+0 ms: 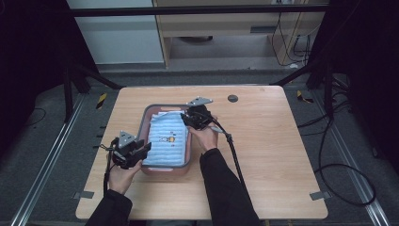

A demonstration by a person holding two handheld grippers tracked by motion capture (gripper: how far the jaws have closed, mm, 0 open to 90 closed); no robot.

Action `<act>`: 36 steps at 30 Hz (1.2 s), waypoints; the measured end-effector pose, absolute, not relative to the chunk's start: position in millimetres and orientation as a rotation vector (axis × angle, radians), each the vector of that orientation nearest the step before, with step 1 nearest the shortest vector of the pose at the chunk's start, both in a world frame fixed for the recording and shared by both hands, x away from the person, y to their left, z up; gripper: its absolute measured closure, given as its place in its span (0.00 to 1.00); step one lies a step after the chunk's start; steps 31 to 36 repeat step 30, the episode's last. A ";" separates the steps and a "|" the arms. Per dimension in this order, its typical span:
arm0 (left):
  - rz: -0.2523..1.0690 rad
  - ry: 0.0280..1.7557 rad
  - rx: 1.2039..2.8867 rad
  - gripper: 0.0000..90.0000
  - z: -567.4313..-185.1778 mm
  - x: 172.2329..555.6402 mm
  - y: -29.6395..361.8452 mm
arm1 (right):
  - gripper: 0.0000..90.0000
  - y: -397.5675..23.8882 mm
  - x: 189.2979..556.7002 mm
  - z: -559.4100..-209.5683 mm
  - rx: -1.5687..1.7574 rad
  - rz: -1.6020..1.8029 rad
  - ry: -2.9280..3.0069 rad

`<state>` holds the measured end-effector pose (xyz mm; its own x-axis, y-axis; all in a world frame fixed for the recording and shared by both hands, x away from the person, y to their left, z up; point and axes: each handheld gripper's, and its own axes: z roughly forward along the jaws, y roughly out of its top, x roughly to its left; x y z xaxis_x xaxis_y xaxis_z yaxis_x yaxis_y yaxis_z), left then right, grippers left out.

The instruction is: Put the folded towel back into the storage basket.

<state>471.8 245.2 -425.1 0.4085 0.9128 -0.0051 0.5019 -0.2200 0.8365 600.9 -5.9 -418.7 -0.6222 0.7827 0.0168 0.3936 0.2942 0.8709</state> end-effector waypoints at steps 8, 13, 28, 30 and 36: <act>0.669 1.178 1.831 0.55 -412.3 465.0 250.0 | 0.54 -24.9 590.1 -403.0 1.053 1.316 2.099; 0.676 1.168 1.825 0.45 -408.7 461.4 253.9 | 0.37 -46.1 581.3 -394.8 1.076 1.326 2.071; 0.705 1.171 1.775 0.30 -402.7 458.3 283.2 | 0.24 -123.2 546.7 -407.0 1.168 1.258 2.007; 0.712 1.182 1.767 0.29 -402.6 458.4 288.7 | 0.23 -134.9 541.0 -410.0 1.182 1.249 2.000; 0.712 1.182 1.767 0.29 -402.6 458.4 288.7 | 0.23 -134.9 541.0 -410.0 1.182 1.249 2.000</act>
